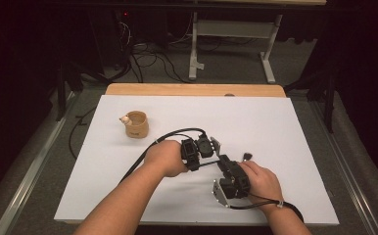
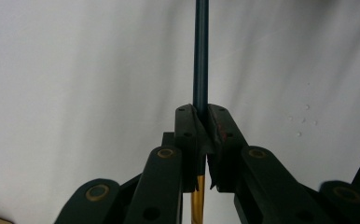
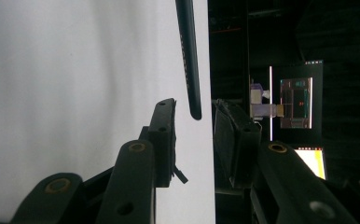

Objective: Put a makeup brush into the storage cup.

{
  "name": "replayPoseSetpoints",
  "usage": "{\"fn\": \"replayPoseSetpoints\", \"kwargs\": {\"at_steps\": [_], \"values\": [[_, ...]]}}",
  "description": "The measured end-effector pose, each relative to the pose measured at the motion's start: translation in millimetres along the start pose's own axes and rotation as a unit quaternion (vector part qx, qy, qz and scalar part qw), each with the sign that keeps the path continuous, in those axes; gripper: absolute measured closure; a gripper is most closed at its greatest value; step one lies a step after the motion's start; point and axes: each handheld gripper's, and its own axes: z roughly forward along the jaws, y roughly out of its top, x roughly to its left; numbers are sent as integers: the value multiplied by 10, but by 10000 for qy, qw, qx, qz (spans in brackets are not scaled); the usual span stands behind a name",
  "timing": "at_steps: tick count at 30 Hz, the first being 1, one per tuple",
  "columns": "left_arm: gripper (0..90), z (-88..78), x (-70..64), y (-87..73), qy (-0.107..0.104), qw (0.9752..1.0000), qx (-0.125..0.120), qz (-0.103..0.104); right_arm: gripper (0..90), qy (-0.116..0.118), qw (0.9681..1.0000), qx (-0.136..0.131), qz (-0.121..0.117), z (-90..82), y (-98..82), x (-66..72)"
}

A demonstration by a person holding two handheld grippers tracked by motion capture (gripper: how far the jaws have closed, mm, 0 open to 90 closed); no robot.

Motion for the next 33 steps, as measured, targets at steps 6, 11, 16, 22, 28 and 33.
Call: {"fn": "replayPoseSetpoints", "kwargs": {"at_steps": [6, 11, 16, 22, 28, 33], "values": [[829, 18, -5, 24, -11, 10000, 33, -2, 745, 9, 10000, -60, -9, -15, 31, 9], [829, 41, -14, 48, -23, 10000, 50, 14, 770, 11, 9999, -102, -53, -26, 55, 11], [829, 38, -16, 67, -23, 10000, 57, 20, 793, 42, 9998, -171, -99, -14, 61, 28], [829, 48, -20, 78, -31, 10000, 52, 21, 814, 54, 9997, -185, -156, -17, 77, 32], [829, 49, -26, 86, -41, 10000, 56, 14, 826, 16, 9994, -239, -259, -15, 92, 46], [829, 33, -26, 95, -42, 10000, 65, 26, 838, 2, 9993, -257, -267, -16, 107, 56]]}}
